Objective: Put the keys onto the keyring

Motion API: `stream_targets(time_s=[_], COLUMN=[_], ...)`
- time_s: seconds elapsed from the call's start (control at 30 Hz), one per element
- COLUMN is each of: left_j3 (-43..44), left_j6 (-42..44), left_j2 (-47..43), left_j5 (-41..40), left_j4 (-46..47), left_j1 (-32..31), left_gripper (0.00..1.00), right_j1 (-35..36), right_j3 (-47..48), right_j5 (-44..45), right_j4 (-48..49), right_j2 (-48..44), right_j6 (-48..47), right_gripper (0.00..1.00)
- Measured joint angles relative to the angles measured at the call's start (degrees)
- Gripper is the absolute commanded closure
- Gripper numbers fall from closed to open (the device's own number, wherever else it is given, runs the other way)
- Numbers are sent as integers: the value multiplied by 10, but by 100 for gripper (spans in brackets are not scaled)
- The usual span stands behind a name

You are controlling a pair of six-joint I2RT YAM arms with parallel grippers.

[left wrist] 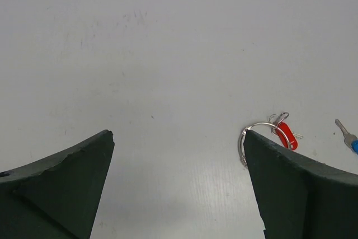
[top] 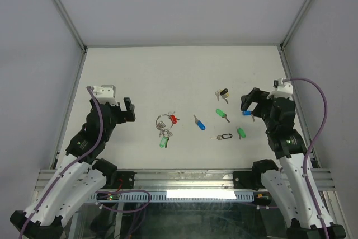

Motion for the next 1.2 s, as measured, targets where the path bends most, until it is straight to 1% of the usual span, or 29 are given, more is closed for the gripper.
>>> stream_targets(time_s=[0.3,0.5,0.6,0.7,0.87,0.93,1.0,1.03,1.07,1.2], left_j3=[15,23,27,32,37,39,41,41,41,41], left_j6=[-7,-14,-16,-16,-17,-17,-17,-17,-17,-17], left_j2=[31,34,40,49,62,65,68,69,70,71], left_j5=[-7,-16,-17,-17,-17,-17,-17,-17,-17,-17], left_j4=[-9,-14,-19,-21,-23,-23,-23,-23,-23,-24], left_j1=[-4,-4,-7,-7,-7,-7,-7,-7,-7,-7], left_gripper=[1,1,1,1,1,1,1,1,1,1], right_j1=[-35,-40,-42,-43,-44,-39,-20,4,37,194], right_j3=[61,69,77,99,127,136,148,156,164,184], right_j5=[-31,-35,-54,-93,-146,-163,-164,-155,-146,-101], right_j4=[-29,-42,-56,-71,-95,-108,-119,-124,-126,-114], right_j2=[65,71,79,104,149,172,198,215,233,310], right_j6=[43,69,72,67,49,40,36,35,35,42], right_gripper=[1,1,1,4,12,13,14,15,16,26])
